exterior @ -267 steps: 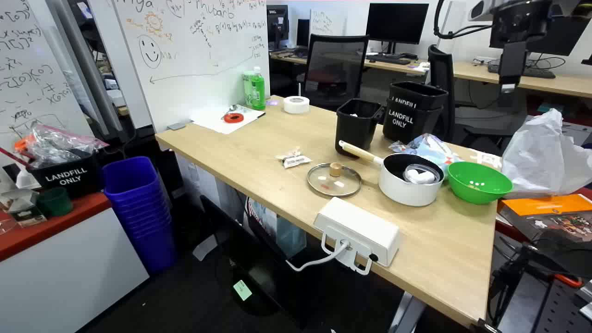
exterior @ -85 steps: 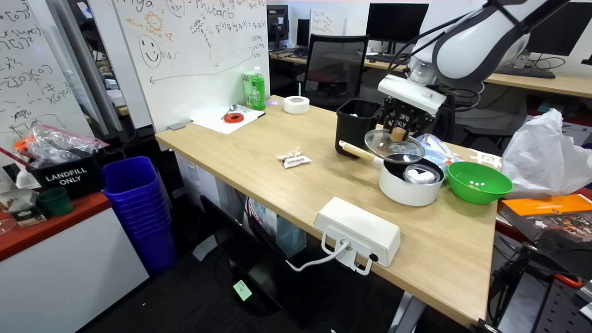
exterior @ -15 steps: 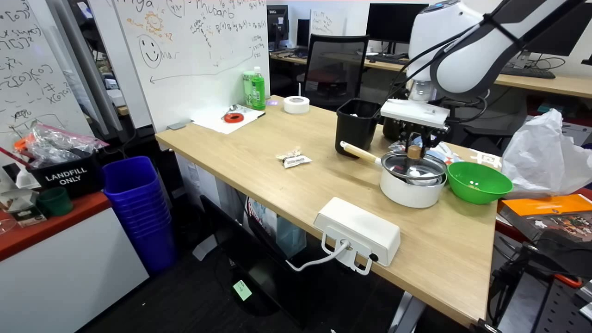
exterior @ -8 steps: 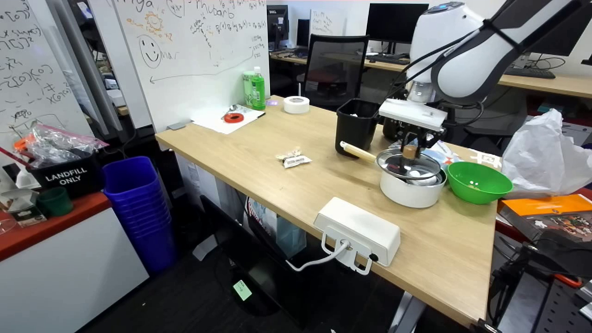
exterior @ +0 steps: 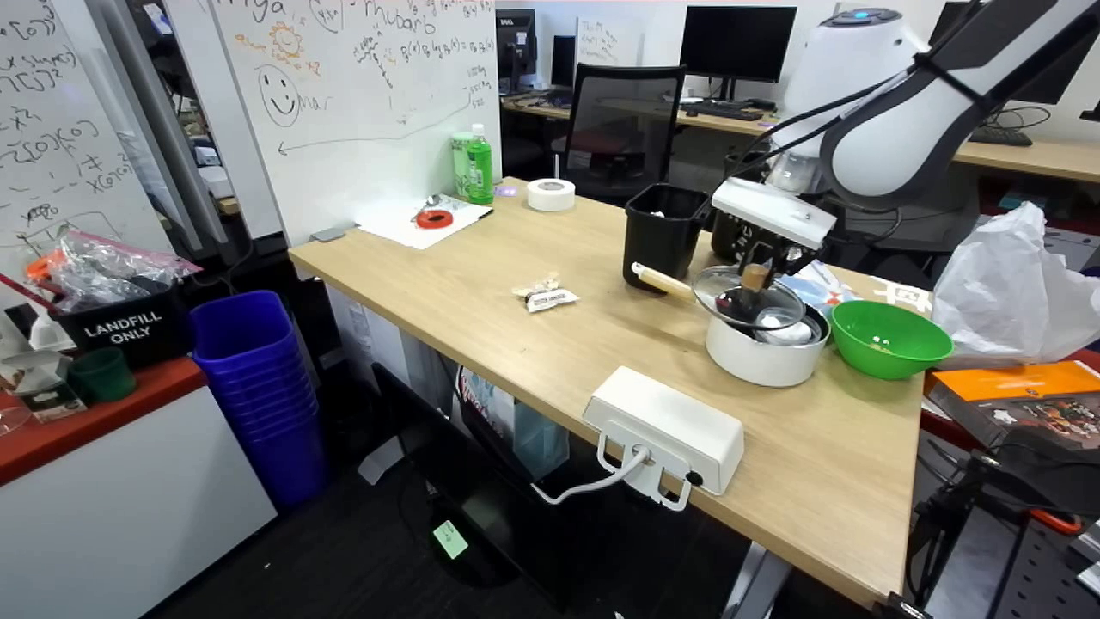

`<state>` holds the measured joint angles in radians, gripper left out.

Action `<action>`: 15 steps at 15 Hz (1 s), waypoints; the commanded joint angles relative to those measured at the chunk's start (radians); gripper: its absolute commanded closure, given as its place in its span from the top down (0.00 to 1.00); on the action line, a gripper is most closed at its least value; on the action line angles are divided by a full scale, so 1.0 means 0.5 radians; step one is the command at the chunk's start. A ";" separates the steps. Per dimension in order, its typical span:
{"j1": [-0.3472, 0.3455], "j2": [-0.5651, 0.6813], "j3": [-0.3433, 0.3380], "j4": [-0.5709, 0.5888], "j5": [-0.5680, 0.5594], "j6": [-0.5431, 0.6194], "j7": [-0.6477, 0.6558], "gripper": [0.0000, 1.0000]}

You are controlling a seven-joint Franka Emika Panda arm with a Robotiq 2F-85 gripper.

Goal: Put the lid on the white pot

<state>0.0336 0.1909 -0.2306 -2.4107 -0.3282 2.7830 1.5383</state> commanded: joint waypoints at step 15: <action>-0.071 -0.194 0.026 -0.241 0.023 -0.003 -0.096 0.16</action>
<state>0.0209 0.1083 -0.2331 -2.5244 -0.3248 2.7895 1.5100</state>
